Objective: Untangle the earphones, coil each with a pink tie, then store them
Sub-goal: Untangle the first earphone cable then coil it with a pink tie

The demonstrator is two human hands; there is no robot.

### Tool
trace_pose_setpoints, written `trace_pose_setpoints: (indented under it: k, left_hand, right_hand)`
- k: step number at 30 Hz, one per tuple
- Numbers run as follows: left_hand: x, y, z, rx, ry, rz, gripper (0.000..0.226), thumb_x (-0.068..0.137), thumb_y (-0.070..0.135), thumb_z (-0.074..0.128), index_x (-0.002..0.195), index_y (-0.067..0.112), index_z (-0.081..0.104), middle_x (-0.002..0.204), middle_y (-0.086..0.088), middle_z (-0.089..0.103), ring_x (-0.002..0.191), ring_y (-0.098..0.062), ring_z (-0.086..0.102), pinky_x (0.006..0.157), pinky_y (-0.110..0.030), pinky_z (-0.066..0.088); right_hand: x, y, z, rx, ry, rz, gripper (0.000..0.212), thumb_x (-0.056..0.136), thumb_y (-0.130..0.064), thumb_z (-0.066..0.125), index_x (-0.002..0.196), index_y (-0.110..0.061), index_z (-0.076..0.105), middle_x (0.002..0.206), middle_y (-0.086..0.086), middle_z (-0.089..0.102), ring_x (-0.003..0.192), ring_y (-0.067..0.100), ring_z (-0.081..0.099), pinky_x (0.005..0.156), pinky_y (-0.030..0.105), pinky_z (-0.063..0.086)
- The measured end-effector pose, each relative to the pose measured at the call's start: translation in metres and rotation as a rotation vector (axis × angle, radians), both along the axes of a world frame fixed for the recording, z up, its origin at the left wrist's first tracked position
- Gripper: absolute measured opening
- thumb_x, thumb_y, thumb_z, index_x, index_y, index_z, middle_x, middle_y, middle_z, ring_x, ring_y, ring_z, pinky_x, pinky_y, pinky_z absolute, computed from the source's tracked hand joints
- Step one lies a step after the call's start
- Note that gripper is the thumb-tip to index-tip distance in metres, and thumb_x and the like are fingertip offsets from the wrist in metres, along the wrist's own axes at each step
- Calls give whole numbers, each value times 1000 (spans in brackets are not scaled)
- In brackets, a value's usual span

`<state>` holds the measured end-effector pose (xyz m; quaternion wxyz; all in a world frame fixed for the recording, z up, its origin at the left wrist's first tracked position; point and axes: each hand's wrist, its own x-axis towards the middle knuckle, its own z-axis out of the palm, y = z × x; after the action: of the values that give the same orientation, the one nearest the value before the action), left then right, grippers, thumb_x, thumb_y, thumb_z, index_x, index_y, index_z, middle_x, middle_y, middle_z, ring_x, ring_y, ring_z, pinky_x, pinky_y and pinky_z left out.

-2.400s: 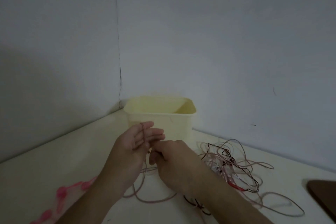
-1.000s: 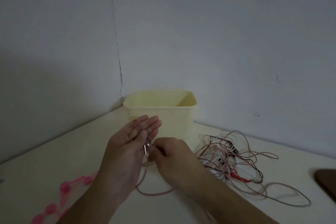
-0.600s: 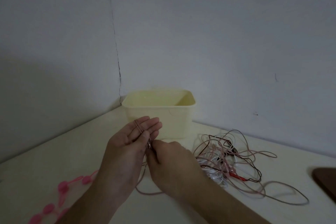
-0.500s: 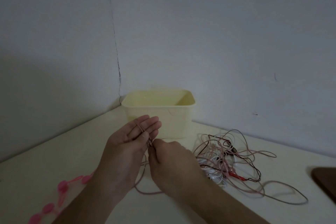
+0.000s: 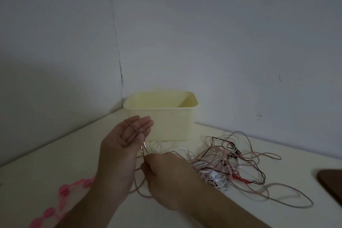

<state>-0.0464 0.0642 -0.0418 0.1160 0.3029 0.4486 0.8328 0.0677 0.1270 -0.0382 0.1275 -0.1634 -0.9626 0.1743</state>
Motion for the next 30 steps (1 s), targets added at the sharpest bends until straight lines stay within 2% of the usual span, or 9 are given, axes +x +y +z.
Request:
trace_pose_setpoints:
  k: [4,7,13,16,20,24,26,28,30]
  left_hand:
    - [3,1,-3,-47,78,-8,37,94,-25,49,120,-2,62,110,-11,79,111,-25,75,94,-24,58]
    - [-1,-1,-4,-143,176,-6,38,94,-26,48,118,0,63,108,-11,80,106,-24,76,93,-26,59]
    - [0,-1,-6,-306,170,-226,39,87,-28,52,108,-1,70,91,-11,80,83,-15,75,69,-16,56]
    - [3,0,-5,-362,175,-321,41,86,-23,50,91,7,78,85,-18,77,77,-22,70,68,-23,56]
    - [9,-1,-3,-392,143,-428,27,71,3,49,85,1,72,69,-17,59,64,-25,52,62,-34,38]
    - [10,-3,3,-357,66,-509,23,88,19,56,82,5,73,65,-12,44,59,-20,40,56,-30,33]
    - [13,-6,7,-269,-65,-593,20,96,15,60,82,3,69,66,-7,40,57,-17,38,52,-26,36]
    - [14,-8,10,-129,-191,-618,22,98,9,52,86,1,68,68,-7,44,56,-17,44,53,-25,42]
    - [15,-7,13,-2,-243,-560,20,95,4,48,97,-4,67,76,-12,57,64,-20,57,59,-27,53]
  right_hand:
    - [1,1,1,15,-46,36,27,109,-31,42,107,-12,62,109,22,67,101,45,66,81,43,51]
    - [4,6,7,11,-8,17,25,109,-33,43,99,-16,59,107,18,67,100,42,65,78,40,46]
    - [9,21,27,38,104,-47,18,105,-37,50,106,-25,65,107,8,72,103,36,66,84,42,55]
    - [15,34,35,48,180,-130,18,101,-42,55,96,-27,63,101,1,73,99,31,66,83,40,55]
    - [20,47,35,48,313,-177,19,98,-42,61,89,-26,62,77,-7,65,83,22,64,76,39,56]
    - [19,54,30,-17,399,-153,21,98,-43,65,86,-26,63,59,-12,52,66,12,51,68,37,51]
    - [17,58,27,-128,459,-136,23,100,-38,66,82,-24,62,56,-15,52,59,9,46,62,35,45]
    - [15,60,23,-235,479,-127,26,104,-32,61,80,-21,62,57,-17,54,58,7,47,59,33,39]
    - [12,56,15,-226,406,-117,25,105,-27,55,81,-21,62,67,-13,62,65,7,55,63,33,45]
